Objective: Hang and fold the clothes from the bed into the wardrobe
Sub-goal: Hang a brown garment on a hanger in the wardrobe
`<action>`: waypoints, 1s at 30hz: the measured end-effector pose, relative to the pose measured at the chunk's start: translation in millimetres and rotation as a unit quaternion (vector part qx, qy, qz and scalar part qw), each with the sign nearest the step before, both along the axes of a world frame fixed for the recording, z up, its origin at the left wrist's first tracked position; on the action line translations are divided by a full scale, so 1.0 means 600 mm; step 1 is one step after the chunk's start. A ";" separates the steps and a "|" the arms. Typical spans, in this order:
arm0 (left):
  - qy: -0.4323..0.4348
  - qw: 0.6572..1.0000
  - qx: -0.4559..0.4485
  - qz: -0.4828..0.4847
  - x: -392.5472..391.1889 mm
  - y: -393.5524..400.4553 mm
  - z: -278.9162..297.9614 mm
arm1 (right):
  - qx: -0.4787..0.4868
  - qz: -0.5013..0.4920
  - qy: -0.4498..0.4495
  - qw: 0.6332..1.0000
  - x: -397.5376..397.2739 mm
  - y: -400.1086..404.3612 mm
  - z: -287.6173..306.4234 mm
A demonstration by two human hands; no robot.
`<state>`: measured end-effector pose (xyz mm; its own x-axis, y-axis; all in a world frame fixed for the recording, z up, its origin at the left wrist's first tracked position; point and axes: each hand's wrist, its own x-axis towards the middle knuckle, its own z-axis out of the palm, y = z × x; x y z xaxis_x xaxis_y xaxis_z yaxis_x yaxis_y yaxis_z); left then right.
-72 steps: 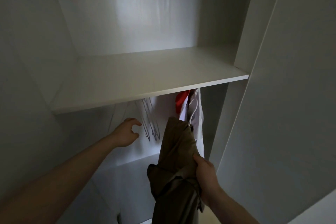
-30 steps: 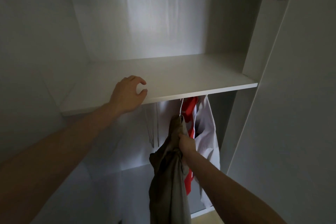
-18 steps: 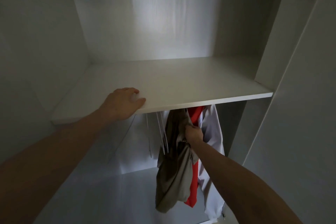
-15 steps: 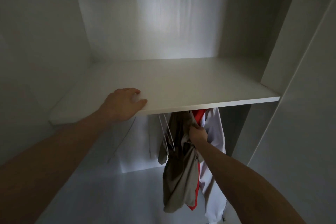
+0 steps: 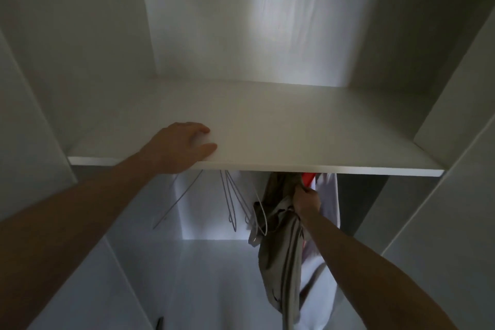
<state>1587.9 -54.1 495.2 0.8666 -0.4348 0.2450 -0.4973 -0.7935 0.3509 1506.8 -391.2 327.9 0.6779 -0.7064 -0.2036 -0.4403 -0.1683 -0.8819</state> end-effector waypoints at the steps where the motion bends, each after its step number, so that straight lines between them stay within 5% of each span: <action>1: 0.001 1.000 -0.004 0.002 0.000 -0.001 0.000 | -0.016 0.018 0.021 0.999 0.004 -0.008 0.001; 12: -0.004 1.000 -0.018 0.005 0.002 -0.003 0.001 | -0.148 0.144 0.126 0.970 -0.035 -0.043 -0.046; 25: 0.002 0.999 -0.023 0.032 0.001 -0.002 -0.004 | -0.208 0.140 -0.019 0.968 -0.040 -0.003 -0.069; 30: -0.006 0.999 -0.038 0.030 -0.004 -0.003 -0.001 | -0.243 0.263 0.009 0.934 -0.003 0.067 -0.072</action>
